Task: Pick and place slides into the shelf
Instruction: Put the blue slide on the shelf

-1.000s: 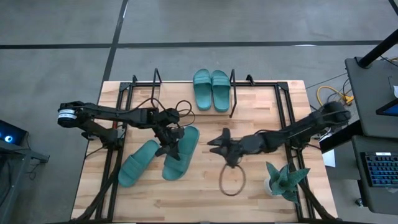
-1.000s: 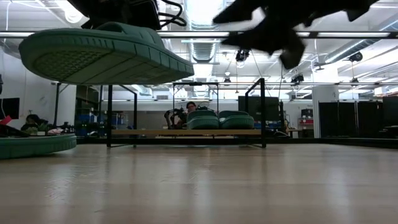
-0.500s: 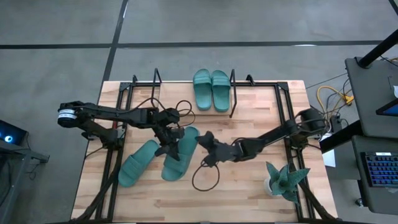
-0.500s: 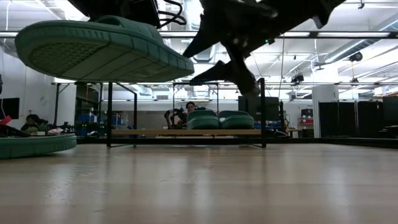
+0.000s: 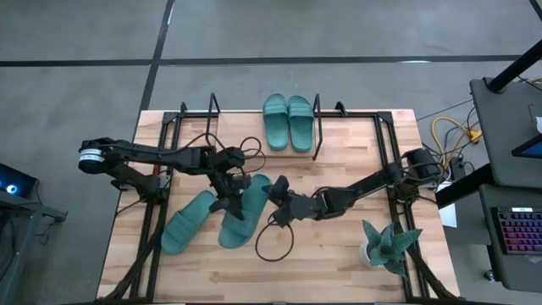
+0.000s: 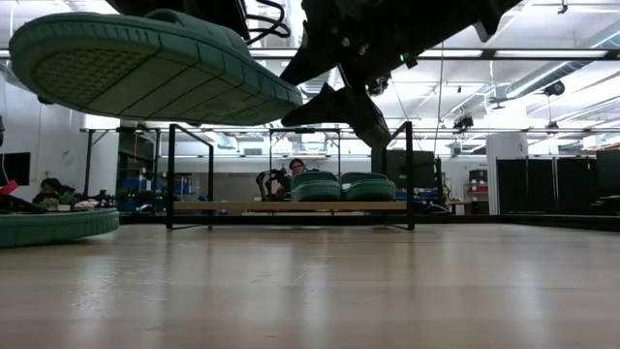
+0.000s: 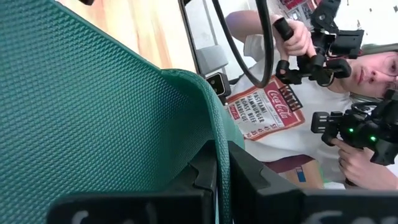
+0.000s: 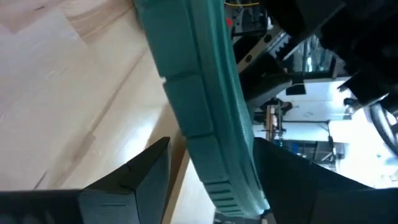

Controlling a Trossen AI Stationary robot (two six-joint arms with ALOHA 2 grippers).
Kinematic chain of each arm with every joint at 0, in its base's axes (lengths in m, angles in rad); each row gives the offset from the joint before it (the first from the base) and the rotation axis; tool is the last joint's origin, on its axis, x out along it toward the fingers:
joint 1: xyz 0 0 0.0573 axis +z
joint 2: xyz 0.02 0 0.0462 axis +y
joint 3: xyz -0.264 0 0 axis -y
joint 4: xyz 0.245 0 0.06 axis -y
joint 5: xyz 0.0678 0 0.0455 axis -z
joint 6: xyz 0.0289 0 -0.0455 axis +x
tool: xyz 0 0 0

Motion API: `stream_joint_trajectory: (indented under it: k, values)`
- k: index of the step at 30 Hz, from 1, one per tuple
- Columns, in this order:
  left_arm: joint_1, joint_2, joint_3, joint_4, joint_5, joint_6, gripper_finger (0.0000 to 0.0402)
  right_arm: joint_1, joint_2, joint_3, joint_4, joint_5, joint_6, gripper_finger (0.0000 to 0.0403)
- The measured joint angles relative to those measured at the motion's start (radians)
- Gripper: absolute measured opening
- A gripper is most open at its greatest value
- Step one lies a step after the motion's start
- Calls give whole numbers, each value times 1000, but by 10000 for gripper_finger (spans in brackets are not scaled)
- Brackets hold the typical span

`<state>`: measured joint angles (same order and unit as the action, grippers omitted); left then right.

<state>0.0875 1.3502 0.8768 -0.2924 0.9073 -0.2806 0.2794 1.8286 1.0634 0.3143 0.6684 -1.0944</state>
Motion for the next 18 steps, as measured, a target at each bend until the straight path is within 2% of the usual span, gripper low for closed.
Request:
stream_joint_trajectory:
  k: [7, 18]
  values:
    - [0, 0, 0, 0, 0, 0, 1, -5, 0, 3, 4, 4, -5, 186]
    - [0, -1, 0, -2, 1, -1, 1, -7, 0, 5, -1, 6, -11, 72]
